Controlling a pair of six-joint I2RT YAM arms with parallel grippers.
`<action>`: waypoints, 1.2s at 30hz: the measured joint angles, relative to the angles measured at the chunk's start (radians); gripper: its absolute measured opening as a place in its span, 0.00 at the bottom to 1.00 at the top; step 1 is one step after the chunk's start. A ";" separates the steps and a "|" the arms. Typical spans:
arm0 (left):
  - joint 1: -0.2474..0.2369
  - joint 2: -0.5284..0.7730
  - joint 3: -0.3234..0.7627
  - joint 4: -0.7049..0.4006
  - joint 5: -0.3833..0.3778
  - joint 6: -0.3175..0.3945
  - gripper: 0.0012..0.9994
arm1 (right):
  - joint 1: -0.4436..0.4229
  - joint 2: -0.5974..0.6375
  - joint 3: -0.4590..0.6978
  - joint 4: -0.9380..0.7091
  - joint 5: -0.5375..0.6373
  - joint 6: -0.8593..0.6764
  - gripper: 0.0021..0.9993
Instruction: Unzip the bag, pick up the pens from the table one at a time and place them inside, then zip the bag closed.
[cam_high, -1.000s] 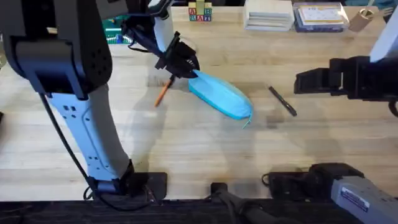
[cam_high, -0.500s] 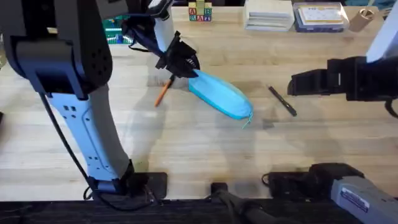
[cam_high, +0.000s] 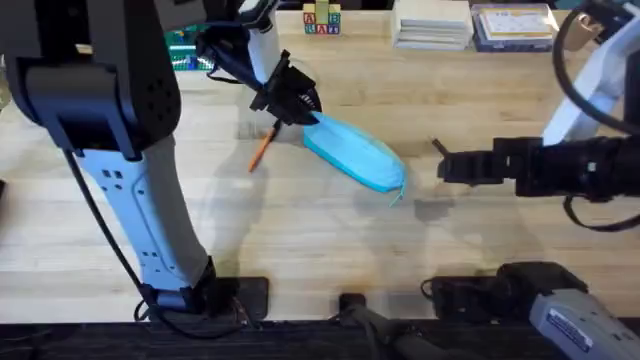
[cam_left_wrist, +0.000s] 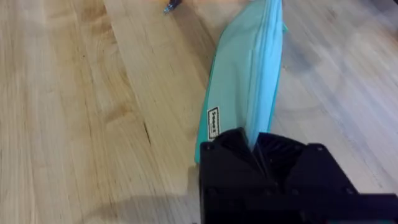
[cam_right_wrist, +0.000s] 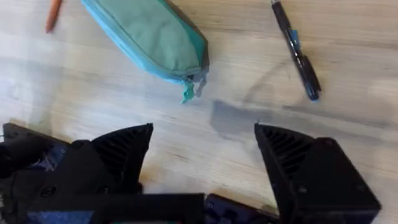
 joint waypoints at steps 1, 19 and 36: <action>0.000 0.000 0.000 0.000 0.000 0.000 0.04 | 0.000 -0.004 -0.018 0.015 -0.002 0.006 1.00; 0.000 0.000 0.000 0.002 0.010 0.000 0.04 | 0.000 -0.007 -0.222 0.206 -0.112 0.025 1.00; 0.000 0.000 0.000 0.002 0.012 0.000 0.04 | 0.011 0.043 -0.290 0.363 -0.185 0.025 1.00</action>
